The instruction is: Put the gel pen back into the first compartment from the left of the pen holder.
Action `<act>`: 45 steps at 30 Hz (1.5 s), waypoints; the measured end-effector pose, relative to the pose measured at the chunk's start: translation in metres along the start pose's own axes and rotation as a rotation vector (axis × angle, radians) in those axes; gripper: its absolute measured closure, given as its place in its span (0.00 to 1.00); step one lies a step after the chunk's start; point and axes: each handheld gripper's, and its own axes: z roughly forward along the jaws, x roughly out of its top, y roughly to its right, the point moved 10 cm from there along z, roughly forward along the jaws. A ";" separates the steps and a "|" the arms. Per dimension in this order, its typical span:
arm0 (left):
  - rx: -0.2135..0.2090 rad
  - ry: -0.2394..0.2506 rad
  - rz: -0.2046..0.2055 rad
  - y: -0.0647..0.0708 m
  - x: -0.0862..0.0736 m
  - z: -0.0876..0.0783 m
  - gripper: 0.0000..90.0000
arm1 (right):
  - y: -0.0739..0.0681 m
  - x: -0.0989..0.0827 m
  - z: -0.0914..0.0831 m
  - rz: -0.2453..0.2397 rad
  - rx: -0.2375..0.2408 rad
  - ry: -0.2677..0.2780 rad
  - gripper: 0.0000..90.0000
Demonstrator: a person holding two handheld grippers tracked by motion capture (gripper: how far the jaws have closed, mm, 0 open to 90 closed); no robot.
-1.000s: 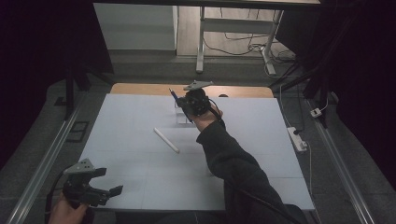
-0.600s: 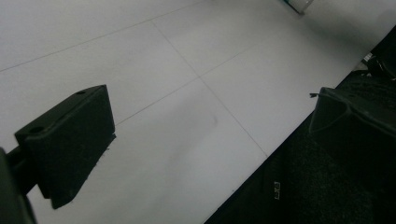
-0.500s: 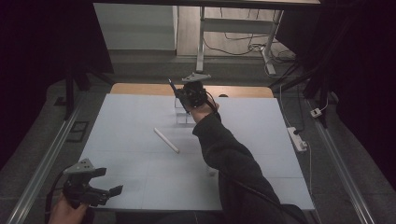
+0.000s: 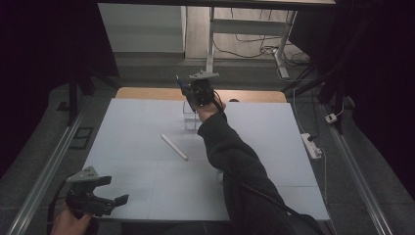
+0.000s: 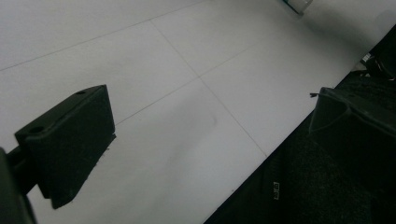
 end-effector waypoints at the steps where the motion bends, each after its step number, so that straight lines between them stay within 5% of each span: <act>1: 0.000 0.000 0.000 0.000 0.000 0.000 0.00 | 0.000 0.001 0.001 -0.001 -0.002 0.003 0.88; 18: -0.002 -0.001 0.003 0.000 0.000 0.000 0.00 | 0.009 -0.001 0.023 0.011 -0.035 0.003 0.88; 45: -0.002 -0.003 0.004 0.000 0.000 0.000 0.01 | 0.010 -0.045 0.030 0.035 -0.036 -0.070 0.88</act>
